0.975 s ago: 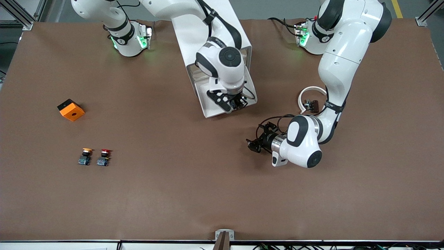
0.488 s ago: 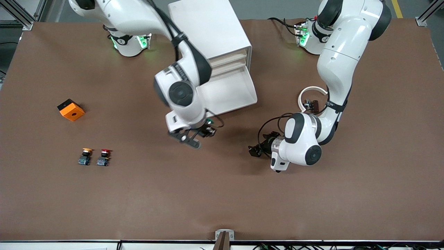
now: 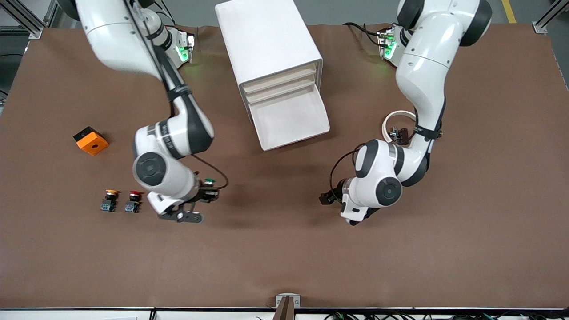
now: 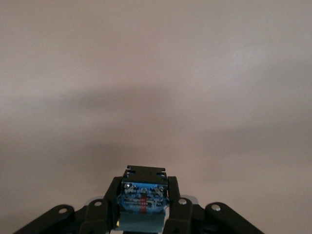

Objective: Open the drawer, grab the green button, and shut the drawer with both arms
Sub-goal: 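Lift the button with the right gripper while the left gripper pushes the drawer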

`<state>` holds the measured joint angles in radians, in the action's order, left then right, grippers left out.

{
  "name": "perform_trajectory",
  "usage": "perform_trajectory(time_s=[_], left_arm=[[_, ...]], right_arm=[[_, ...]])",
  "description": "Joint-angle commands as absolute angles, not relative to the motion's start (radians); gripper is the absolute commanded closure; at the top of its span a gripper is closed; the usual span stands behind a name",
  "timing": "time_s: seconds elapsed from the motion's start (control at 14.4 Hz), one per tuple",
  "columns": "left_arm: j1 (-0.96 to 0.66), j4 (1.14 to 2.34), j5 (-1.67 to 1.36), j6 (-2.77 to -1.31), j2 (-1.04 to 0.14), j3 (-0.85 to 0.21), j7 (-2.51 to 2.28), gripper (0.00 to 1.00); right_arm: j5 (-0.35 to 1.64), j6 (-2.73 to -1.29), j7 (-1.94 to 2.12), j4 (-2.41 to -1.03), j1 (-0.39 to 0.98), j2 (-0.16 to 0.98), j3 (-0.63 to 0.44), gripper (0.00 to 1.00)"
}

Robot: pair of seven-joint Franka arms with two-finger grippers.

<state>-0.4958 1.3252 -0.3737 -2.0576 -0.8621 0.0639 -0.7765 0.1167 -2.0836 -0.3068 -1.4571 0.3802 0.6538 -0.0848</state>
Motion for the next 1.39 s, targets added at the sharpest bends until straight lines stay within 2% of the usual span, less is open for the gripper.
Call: perform_trajectory(time_s=[0.0, 0.28, 1.32], left_arm=[[-0.591, 1.324, -0.353, -2.077, -0.847, 0.161, -0.765, 0.00], [-0.627, 1.325, -0.324, -2.082, -0.838, 0.160, -0.767, 0.00], [-0.787, 1.379, -0.287, -2.059, -0.793, 0.161, -0.813, 0.00]], right_arm=[[0.118, -2.184, -0.128, -1.550, 0.307, 0.652, -0.064, 1.00], [0.115, -2.292, 0.008, -1.626, 0.233, 0.667, -0.066, 1.00], [0.121, -2.296, -0.058, -1.629, 0.140, 0.713, -0.066, 1.00]])
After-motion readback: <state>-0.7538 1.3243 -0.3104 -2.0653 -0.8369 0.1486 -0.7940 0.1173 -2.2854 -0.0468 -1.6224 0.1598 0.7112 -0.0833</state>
